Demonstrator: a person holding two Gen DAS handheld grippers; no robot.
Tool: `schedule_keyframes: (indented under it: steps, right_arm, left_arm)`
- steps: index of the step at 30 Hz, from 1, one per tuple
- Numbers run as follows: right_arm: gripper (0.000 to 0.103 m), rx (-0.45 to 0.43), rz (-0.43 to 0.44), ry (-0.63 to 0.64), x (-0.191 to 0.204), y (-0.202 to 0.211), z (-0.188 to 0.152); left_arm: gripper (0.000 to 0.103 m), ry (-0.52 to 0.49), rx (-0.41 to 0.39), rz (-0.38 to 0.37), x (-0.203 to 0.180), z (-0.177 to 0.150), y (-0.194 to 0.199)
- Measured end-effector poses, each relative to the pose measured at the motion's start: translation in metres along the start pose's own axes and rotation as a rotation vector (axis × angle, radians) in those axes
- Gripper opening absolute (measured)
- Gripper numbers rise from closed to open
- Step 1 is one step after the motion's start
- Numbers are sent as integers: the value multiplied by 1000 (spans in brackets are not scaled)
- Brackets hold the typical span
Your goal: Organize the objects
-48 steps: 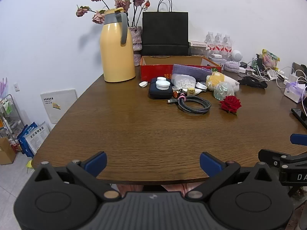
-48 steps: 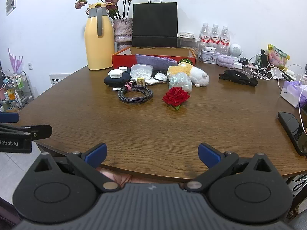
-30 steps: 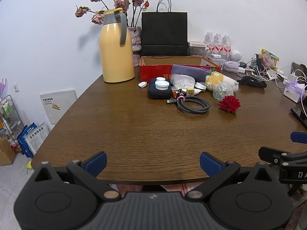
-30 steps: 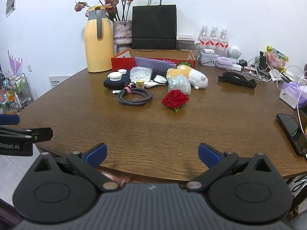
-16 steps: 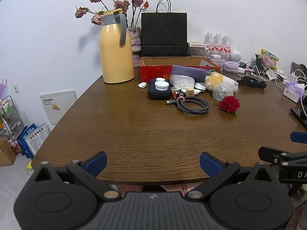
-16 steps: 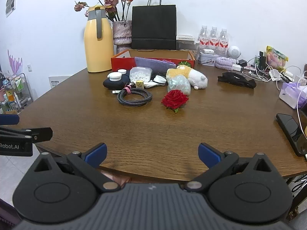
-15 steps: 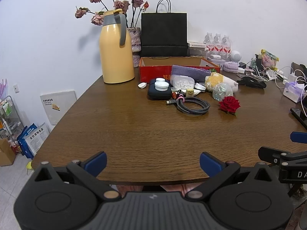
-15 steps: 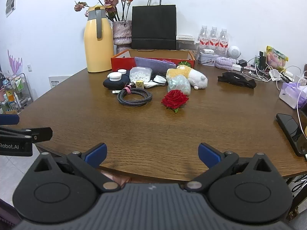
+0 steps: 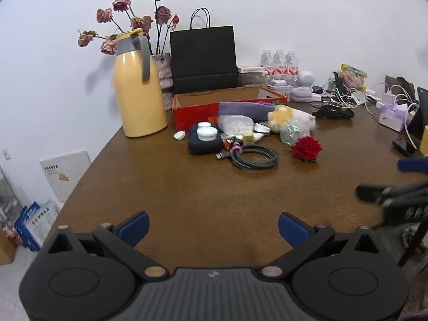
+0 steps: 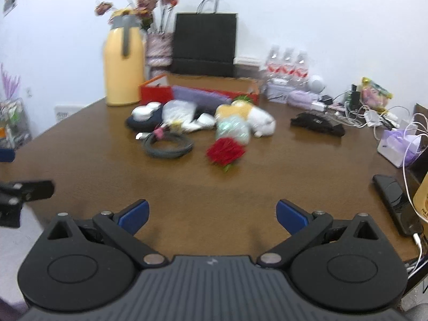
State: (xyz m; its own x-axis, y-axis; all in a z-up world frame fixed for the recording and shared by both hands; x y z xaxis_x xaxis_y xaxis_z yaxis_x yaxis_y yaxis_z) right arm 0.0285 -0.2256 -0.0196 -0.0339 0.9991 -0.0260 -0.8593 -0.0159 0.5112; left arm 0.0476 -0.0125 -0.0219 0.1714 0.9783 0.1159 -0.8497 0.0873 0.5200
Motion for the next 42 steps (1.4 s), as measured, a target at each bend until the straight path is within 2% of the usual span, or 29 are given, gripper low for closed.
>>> schedule_keyframes:
  steps: [4, 7, 9, 10, 12, 15, 17, 19, 20, 22, 24, 26, 28, 29, 30, 34, 36, 42]
  right_arm:
    - [103, -70, 44, -84, -23, -10, 21]
    - [103, -138, 36, -107, -35, -19, 37]
    - [103, -223, 45, -77, -38, -27, 43]
    - [103, -231, 55, -43, -37, -34, 44]
    - [103, -154, 86, 43, -32, -54, 47]
    - [103, -51, 50, 52, -30, -86, 55]
    - [103, -44, 60, 53, -29, -102, 62]
    - [103, -61, 85, 58, -29, -116, 69]
    - [103, -72, 86, 57, -29, -122, 73]
    - [96, -81, 67, 62, -31, -140, 82]
    - [80, -56, 36, 66, -34, -164, 92]
    - [77, -36, 42, 60, -38, -183, 95]
    - [61, 10, 66, 47, -42, -205, 93]
    - [44, 30, 78, 36, -44, -213, 91]
    - [44, 44, 86, 27, -46, -218, 89]
    - [40, 24, 84, 28, -43, -221, 90]
    - [36, 22, 90, 23, -43, -220, 91]
    - [32, -45, 92, -1, -48, -181, 91]
  left_arm:
    - [101, 56, -28, 49, 17, 7, -30]
    - [101, 83, -21, 9, 29, 12, -54]
    - [100, 85, -27, -19, 34, 16, -64]
    - [100, 88, -39, -37, 35, 19, -70]
    - [99, 115, -38, -53, 37, 27, -82]
    - [99, 135, -50, -75, 35, 47, -105]
    - [96, 118, -74, -68, 31, 60, -122]
    - [89, 96, -84, -67, 28, 75, -144]
    - [81, 91, -81, -73, 27, 83, -158]
    - [77, 97, -69, -80, 26, 97, -184]
    - [76, 87, -53, -79, 23, 108, -211]
    - [76, 59, -30, -62, 19, 112, -236]
    - [67, 29, -5, -43, 16, 113, -254]
    - [48, 24, 7, -45, 16, 112, -260]
    - [39, 30, 11, -43, 16, 110, -263]
    - [39, 41, -23, -71, 18, 108, -257]
    - [39, 35, -42, -60, 17, 110, -249]
    - [39, 15, -132, -34, 12, 114, -193]
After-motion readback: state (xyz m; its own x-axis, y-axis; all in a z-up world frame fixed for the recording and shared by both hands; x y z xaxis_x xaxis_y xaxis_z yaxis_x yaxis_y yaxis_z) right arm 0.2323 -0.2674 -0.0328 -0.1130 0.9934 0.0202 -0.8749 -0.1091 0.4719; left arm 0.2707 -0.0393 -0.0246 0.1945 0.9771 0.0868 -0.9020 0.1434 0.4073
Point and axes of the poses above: each gripper's, at about its wrist camera, not at the fingertips, and y roughly against the way its jaws point, x to its left, z to its top, the point moved 3 cm from there along -y, roughly the way its jaws point, and after that the axes turned 1 degree about -y, right-handed, at the moved point
